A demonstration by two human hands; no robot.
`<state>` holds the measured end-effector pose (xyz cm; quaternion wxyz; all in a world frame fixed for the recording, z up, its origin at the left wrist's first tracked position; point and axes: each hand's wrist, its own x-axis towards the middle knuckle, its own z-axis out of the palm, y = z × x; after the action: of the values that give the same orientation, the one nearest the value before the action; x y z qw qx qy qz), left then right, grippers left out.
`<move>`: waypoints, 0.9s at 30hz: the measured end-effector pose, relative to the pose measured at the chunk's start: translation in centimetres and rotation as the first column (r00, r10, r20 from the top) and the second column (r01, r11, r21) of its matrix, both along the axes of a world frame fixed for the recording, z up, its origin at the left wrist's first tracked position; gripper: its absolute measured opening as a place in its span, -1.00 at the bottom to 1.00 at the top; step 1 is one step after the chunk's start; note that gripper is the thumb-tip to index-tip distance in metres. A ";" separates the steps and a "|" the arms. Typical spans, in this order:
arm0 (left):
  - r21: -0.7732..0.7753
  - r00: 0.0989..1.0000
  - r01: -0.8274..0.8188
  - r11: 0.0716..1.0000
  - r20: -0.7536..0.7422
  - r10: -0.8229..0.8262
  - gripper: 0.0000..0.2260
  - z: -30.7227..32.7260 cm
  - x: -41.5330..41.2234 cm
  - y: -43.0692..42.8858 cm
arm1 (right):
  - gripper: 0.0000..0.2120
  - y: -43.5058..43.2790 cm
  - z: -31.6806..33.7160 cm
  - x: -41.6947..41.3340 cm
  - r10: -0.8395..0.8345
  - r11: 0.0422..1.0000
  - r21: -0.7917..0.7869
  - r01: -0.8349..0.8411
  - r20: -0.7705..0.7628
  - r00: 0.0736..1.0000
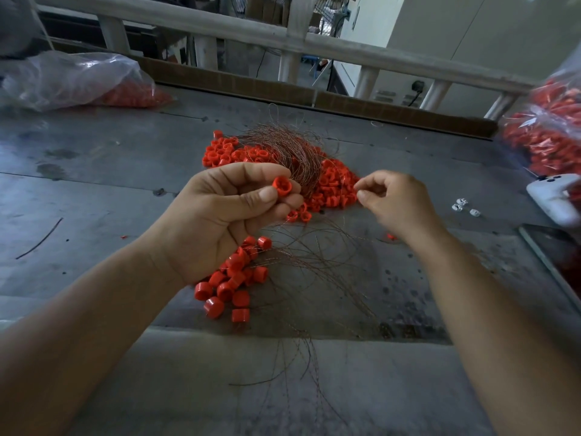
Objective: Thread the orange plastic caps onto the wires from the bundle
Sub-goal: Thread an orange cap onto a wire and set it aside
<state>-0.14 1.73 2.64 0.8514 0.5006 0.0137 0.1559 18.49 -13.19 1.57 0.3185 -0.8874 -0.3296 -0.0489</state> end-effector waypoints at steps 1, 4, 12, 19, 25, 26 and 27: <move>-0.002 1.000 0.004 1.000 0.000 -0.004 -0.81 0.0 0.0 0.0 | -0.87 0.1 -0.4 0.0 0.015 0.999 -0.040 -0.015 0.000 1.000; -0.007 1.000 0.008 1.000 -0.004 -0.008 -0.82 0.0 0.0 0.0 | -0.80 0.7 -1.2 0.0 0.051 0.993 -0.106 -0.047 0.034 0.998; 0.003 1.000 0.007 1.000 -0.008 -0.007 -0.82 0.0 0.0 -0.1 | -0.90 1.4 -2.1 0.2 0.029 0.996 -0.082 -0.023 0.070 0.997; 0.012 1.000 -0.011 1.000 -0.018 0.011 -0.80 -0.2 0.1 -0.1 | -0.93 0.5 -1.6 0.8 0.019 0.999 0.043 -0.020 0.007 1.000; 0.048 0.999 -0.028 0.998 -0.043 0.030 -0.83 -0.4 0.2 -0.2 | -0.86 0.0 0.7 -0.5 0.144 0.912 0.410 0.008 -0.338 0.930; 0.058 0.998 -0.032 0.998 -0.046 0.034 -0.81 -0.4 0.2 -0.2 | -0.89 0.0 1.1 -1.1 0.241 0.873 0.488 -0.001 -0.430 0.870; 0.065 0.998 -0.032 0.997 -0.049 0.035 -0.80 -0.4 0.2 -0.3 | -0.91 0.1 1.4 -1.7 0.335 0.841 0.541 -0.019 -0.494 0.802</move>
<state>0.04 1.46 2.22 0.8315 0.5312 0.0385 0.1580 16.82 -13.11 3.01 0.6285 -0.7073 -0.2785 0.1644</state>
